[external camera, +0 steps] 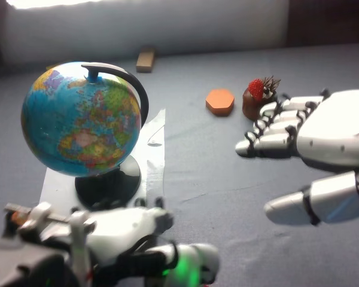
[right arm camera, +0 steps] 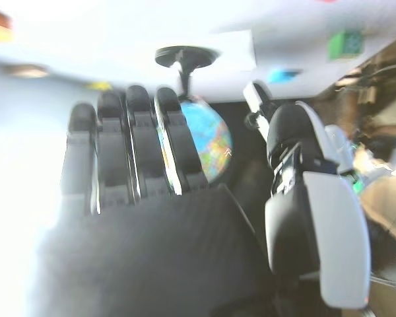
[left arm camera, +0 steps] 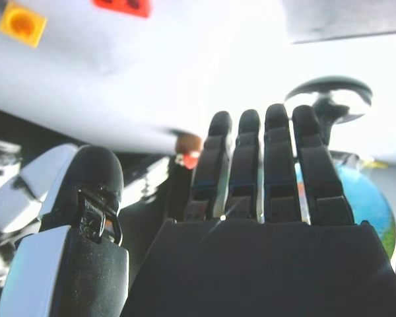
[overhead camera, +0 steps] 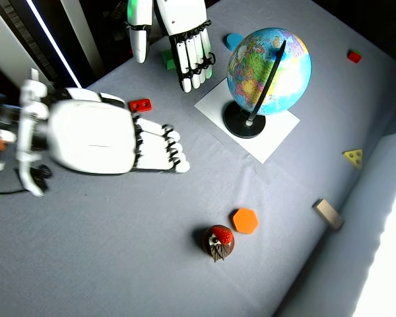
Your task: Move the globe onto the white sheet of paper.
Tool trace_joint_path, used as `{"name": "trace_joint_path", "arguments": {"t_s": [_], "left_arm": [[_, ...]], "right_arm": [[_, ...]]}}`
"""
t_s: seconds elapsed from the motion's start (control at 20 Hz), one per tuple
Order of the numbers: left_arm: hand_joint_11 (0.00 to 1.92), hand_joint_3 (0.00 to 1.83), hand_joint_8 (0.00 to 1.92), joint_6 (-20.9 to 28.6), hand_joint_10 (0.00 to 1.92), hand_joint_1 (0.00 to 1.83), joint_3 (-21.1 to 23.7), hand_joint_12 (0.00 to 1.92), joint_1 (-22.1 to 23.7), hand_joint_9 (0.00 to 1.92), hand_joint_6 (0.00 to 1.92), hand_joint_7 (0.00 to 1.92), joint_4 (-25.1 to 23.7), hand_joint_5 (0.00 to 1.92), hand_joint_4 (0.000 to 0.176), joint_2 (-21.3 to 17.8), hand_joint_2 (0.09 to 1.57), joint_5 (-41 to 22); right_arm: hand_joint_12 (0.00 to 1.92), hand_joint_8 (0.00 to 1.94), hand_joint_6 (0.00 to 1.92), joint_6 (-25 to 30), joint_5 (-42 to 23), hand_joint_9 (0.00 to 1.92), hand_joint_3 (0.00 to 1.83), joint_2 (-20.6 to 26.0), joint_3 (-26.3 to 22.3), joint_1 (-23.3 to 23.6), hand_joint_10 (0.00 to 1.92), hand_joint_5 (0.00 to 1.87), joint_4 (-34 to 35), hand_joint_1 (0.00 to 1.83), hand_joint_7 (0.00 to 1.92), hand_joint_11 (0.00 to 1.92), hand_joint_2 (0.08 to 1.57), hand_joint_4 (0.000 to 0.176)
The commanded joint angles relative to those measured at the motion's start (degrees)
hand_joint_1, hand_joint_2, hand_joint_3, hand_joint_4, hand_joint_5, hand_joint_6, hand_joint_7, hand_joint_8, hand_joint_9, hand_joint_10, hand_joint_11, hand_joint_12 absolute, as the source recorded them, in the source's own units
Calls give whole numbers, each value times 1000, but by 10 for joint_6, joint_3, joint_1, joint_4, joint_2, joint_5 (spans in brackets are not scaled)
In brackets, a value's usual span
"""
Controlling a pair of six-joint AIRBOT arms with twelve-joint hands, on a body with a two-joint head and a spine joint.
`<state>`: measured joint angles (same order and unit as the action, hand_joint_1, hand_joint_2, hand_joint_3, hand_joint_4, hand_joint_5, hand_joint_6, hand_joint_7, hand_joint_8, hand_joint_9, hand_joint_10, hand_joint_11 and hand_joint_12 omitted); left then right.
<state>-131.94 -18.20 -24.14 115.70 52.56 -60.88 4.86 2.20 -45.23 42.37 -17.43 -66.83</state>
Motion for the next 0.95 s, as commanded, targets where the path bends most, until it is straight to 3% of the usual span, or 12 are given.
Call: {"name": "trace_joint_path", "arguments": {"t_s": [0.0,0.2,0.35,0.4,0.5,0.55,0.6,0.65,0.7,0.75,0.8,0.9], "left_arm": [[0,0,0,-7,2,0,-3,250,10,119,4,105,-21,134,14,3,1231,-15],[0,0,1,-40,1,0,-10,250,39,119,3,107,-10,134,14,10,1231,-23],[0,0,1,-41,1,0,-10,250,44,119,3,107,-8,134,14,7,1231,-18],[0,0,2,-44,24,0,-10,687,49,359,19,460,-2,394,11,7,1261,-18],[0,0,2,-77,22,0,-12,757,72,389,16,490,20,417,10,8,1264,-17],[0,0,2,-108,21,0,-14,771,94,395,15,496,35,422,10,9,1265,-17],[153,2,72,-111,151,0,-14,1200,101,640,75,716,36,616,0,10,1284,-20],[249,0,101,-114,714,0,-13,1461,104,621,89,878,36,770,0,10,1294,-21],[492,1,459,-119,1130,113,-14,1640,107,786,429,1039,39,935,0,10,1312,-21],[579,1,800,-124,1328,165,-14,1717,110,833,712,998,42,914,0,9,1322,-21],[731,3,1564,-127,1771,266,-14,1909,112,911,1301,894,43,852,0,7,1363,-21],[919,7,1864,-127,1915,434,-12,1921,112,1033,1811,966,43,881,0,2,1427,-21]], "right_arm": [[126,3,3,17,34,166,0,4,-11,12,7,193,3,0,214,0,1170,0],[129,9,7,27,143,166,0,15,-65,49,7,204,64,0,234,0,1170,0],[129,9,7,35,181,167,0,13,-88,68,6,204,82,0,234,0,1170,0],[1250,42,79,38,191,530,0,12,-95,70,135,549,82,0,638,0,1166,0],[1337,42,84,42,192,554,0,10,-107,78,150,572,70,0,671,0,1167,0],[1355,42,85,107,214,559,0,10,-118,83,154,577,2,0,678,0,1167,0],[1638,301,500,119,215,610,5,10,-119,83,767,719,-6,23,865,103,1184,0],[1842,848,1003,120,214,559,1,10,-119,83,1348,691,-6,112,816,205,1179,0],[1905,1191,1283,120,213,716,12,9,-121,82,1661,798,-6,241,916,527,1236,0],[1918,1347,1416,120,213,789,13,9,-123,81,1781,819,-7,284,946,666,1266,0],[1921,1584,1615,120,212,996,23,9,-126,80,1909,903,-7,400,1052,966,1353,0],[1921,1861,1893,120,209,1147,33,10,-127,81,1921,993,-7,555,1147,1157,1420,0]]}}
